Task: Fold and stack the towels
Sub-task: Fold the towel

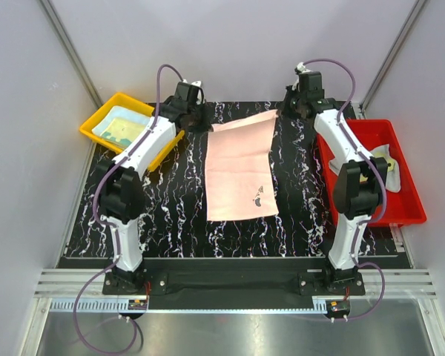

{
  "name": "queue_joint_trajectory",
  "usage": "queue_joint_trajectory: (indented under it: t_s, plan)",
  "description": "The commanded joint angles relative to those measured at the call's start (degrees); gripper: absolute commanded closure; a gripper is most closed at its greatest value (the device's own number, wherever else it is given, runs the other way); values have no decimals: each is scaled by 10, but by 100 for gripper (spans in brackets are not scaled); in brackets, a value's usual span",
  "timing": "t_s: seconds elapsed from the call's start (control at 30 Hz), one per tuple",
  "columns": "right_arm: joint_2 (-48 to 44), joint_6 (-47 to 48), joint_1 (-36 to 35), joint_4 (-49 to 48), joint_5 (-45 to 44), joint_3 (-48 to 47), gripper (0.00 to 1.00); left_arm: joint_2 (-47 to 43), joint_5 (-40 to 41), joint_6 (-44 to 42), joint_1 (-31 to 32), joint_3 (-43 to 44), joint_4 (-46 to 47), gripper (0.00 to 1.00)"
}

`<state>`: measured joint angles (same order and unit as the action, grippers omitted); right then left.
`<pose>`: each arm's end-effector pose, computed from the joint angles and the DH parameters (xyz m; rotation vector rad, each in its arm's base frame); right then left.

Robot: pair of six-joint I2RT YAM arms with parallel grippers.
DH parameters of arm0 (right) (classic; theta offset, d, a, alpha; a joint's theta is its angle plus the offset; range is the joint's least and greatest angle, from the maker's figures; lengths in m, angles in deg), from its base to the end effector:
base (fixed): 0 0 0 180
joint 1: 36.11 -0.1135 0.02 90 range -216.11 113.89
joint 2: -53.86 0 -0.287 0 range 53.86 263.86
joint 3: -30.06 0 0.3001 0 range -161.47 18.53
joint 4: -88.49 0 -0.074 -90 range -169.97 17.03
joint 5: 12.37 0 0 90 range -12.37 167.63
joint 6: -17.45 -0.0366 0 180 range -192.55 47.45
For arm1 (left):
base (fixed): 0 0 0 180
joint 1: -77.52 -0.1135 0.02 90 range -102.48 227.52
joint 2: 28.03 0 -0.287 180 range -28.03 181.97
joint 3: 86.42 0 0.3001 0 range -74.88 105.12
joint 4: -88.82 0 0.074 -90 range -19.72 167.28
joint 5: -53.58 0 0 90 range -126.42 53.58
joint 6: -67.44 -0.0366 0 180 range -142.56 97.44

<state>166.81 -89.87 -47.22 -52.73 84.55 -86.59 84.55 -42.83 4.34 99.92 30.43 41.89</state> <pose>0.5110 0.1049 0.3337 0.0503 2.2074 0.4110 0.4705 -0.1984 0.3261 -0.0350 2.3772 -0.5555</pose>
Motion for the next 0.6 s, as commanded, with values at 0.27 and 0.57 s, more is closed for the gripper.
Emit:
queue_joint_trajectory:
  t_s: [0.27, 0.57]
  plan:
    - [-20, 4, 3, -36, 63, 80, 100, -59, -56, -18, -1, -94, 20, 100]
    - [-98, 6, 3, 28, 81, 213, 100, -141, -78, -10, 19, -252, 43, 100]
